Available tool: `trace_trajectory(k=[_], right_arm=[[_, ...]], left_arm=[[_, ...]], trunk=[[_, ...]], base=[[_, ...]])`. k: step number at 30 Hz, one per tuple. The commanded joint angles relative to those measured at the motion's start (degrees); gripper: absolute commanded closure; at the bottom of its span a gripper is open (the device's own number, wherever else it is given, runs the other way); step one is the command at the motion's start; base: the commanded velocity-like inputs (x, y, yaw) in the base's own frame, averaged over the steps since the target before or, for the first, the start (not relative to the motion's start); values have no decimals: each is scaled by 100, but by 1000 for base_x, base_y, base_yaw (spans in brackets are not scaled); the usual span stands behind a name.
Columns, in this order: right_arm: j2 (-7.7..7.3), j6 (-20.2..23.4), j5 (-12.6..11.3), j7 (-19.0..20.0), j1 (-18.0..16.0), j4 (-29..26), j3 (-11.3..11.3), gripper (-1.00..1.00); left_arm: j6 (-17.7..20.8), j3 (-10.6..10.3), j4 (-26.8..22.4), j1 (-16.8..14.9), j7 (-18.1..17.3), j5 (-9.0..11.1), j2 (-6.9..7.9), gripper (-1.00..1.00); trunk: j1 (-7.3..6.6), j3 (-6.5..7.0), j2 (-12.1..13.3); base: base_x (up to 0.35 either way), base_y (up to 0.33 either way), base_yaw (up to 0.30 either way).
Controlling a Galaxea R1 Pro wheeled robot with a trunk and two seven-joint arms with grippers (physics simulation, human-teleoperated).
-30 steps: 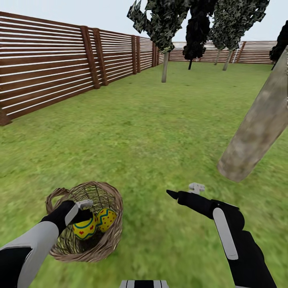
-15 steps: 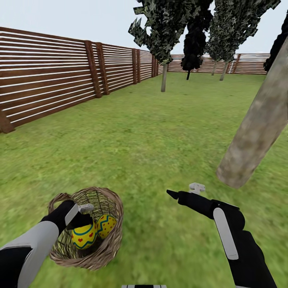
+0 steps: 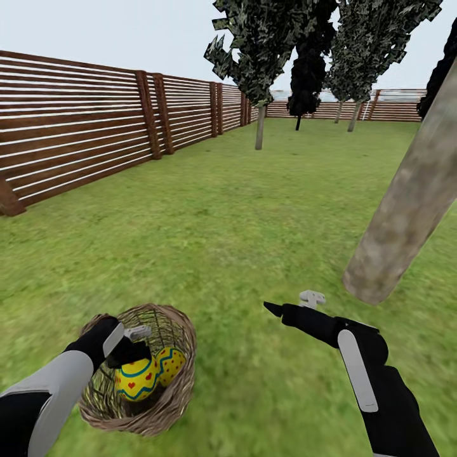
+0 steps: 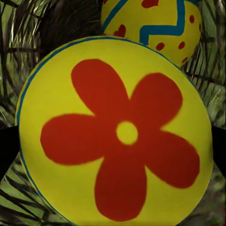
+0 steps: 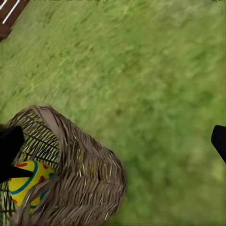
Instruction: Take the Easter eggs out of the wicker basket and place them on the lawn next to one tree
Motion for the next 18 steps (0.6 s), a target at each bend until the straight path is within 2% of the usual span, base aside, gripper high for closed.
trace_trajectory(k=[1,5,12,15,18], right_arm=[[4,28,41,54,-4,-4,-11,-100],[4,28,40,54,-4,-5,6,-100],[0,28,41,54,-4,-6,-15,-100],[-3,28,41,54,-4,-6,-18,-100],[-2,28,40,54,-4,-4,-2,-100]], left_arm=[[109,-3,-6,-1,-101,-1,3,100],[316,-5,-21,-1,-249,4,5,100],[516,-9,-97,-4,-279,12,5,100],[650,-14,-330,-2,-281,12,5,100],[888,-14,-798,-1,-281,12,5,100]], trunk=[[-24,13,40],[-111,85,200],[-265,211,481],[-331,265,601],[-397,319,721]], base=[[0,0,0],[0,0,0],[0,0,0],[0,0,0],[0,0,0]])
